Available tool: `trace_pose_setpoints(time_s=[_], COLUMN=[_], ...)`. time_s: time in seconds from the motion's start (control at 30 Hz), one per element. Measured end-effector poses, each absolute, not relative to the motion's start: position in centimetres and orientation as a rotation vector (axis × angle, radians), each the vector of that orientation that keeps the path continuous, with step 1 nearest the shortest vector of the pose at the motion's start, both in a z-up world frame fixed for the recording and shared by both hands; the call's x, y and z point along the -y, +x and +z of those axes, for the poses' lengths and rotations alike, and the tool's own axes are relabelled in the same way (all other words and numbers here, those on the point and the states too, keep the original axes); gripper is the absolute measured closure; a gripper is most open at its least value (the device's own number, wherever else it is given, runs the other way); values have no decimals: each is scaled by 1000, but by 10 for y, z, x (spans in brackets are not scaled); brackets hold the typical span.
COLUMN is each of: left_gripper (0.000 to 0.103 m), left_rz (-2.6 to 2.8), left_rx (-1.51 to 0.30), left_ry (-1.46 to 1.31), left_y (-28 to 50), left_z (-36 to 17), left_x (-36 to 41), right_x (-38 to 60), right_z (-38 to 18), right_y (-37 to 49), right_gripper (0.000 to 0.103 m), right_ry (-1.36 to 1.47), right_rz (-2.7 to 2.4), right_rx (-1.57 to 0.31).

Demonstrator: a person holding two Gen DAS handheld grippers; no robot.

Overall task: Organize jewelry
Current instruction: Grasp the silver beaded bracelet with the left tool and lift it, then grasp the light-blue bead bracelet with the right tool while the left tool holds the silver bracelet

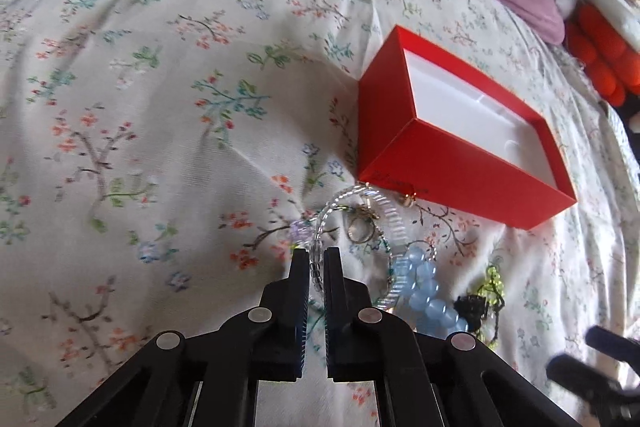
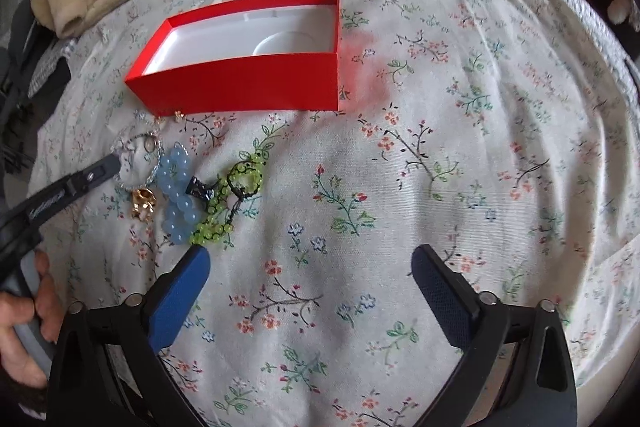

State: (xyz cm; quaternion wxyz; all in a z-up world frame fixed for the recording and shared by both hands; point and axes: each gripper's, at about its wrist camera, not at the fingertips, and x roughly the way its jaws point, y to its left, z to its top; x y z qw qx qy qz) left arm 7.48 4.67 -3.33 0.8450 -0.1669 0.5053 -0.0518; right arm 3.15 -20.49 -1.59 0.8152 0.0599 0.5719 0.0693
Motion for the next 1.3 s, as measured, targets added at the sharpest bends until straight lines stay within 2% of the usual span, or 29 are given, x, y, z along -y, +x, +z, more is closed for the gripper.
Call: trace_pose_setpoints(time_s=[0.13, 0.4, 0.5, 0.93, 1.03, 1.17, 1.3], left_gripper=[102, 102, 102, 102, 102, 102, 102], left_rz=[-98, -29, -5, 25, 42, 46, 24], left_rx=[-1056, -1056, -1057, -1048, -1051, -1052, -1035], left_ry=[-362, -372, -351, -327, -320, -332, -321], left_y=[64, 42, 38, 35, 35, 33, 30], left_z=[-27, -30, -32, -34, -36, -35, -26], left_x=[-62, -85, -88, -100, -104, -108, -104], right_x=[202, 170, 150, 99, 95, 91, 92], right_z=[-20, -11, -7, -30, -38, -43, -39], right_y=[36, 45, 52, 81, 82, 83, 81], right_gripper=[21, 58, 62, 68, 72, 88, 91], right_ry=[206, 257, 240, 98, 37, -17, -11], right_rz=[201, 348, 397, 386, 348, 322, 316], right_rx=[-1230, -1174, -1159, -1209, -1229, -1233, -1219])
